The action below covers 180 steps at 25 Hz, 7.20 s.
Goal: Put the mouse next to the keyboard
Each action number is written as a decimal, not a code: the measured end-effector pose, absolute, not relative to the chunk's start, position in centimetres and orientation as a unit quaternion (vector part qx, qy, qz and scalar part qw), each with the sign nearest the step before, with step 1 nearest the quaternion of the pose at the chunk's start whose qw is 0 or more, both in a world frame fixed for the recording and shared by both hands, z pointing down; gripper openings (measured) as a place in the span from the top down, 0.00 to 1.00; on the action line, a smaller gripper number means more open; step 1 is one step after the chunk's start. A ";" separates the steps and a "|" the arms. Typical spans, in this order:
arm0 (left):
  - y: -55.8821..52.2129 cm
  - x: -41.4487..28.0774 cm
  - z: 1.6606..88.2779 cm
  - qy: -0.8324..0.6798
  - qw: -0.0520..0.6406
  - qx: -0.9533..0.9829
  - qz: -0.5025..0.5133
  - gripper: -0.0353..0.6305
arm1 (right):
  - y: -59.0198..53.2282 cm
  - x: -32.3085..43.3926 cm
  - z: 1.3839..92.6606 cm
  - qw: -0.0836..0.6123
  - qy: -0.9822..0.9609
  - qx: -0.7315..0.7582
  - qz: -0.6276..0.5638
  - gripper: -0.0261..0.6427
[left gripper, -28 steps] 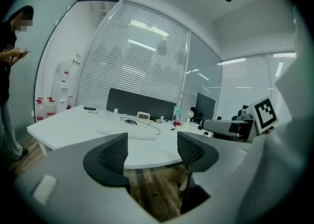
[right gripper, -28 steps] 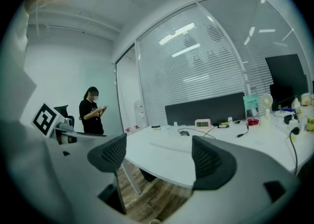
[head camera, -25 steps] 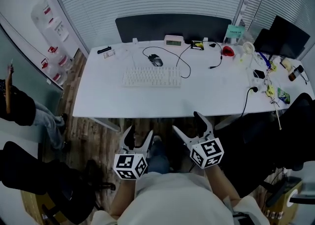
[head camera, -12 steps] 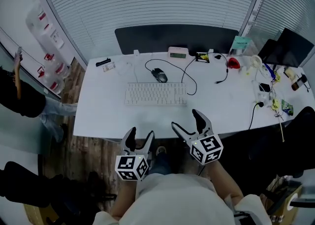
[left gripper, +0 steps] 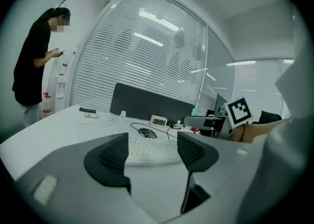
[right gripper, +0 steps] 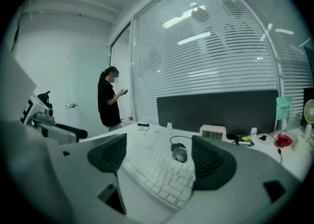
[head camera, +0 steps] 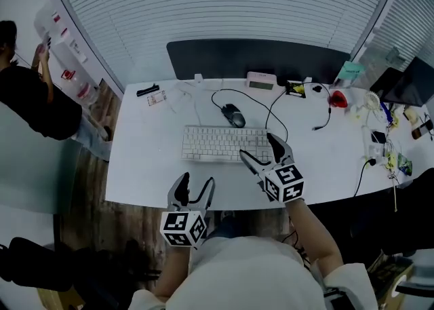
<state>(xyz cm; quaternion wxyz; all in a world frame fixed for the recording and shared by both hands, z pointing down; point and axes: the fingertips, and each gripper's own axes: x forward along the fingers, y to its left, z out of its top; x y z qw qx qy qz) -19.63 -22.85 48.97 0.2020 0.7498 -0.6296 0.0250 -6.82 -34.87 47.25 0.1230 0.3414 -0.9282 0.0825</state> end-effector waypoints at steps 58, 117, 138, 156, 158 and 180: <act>-30.8 -23.2 52.9 -0.620 0.242 0.745 0.038 0.50 | -52.5 -10.9 59.7 0.329 -0.864 0.360 0.124 0.52; -25.6 -13.5 52.7 -0.556 0.243 0.792 0.069 0.50 | -44.4 14.1 64.0 0.305 -0.750 0.542 0.223 0.46; -13.4 -9.1 50.2 -0.574 0.202 0.791 0.065 0.56 | -25.8 11.4 52.6 0.133 -0.839 0.498 0.177 0.82; -0.9 -5.7 48.0 -0.608 0.166 0.775 0.051 0.87 | -7.2 11.2 44.7 0.085 -0.890 0.440 0.081 0.96; 0.2 -5.4 47.6 -0.611 0.164 0.773 0.048 0.90 | -5.8 11.3 44.3 0.082 -0.894 0.434 0.075 0.96; 3.8 -4.0 46.7 -0.589 0.153 0.792 0.044 0.93 | -1.1 11.1 43.6 0.055 -0.897 0.434 0.067 0.96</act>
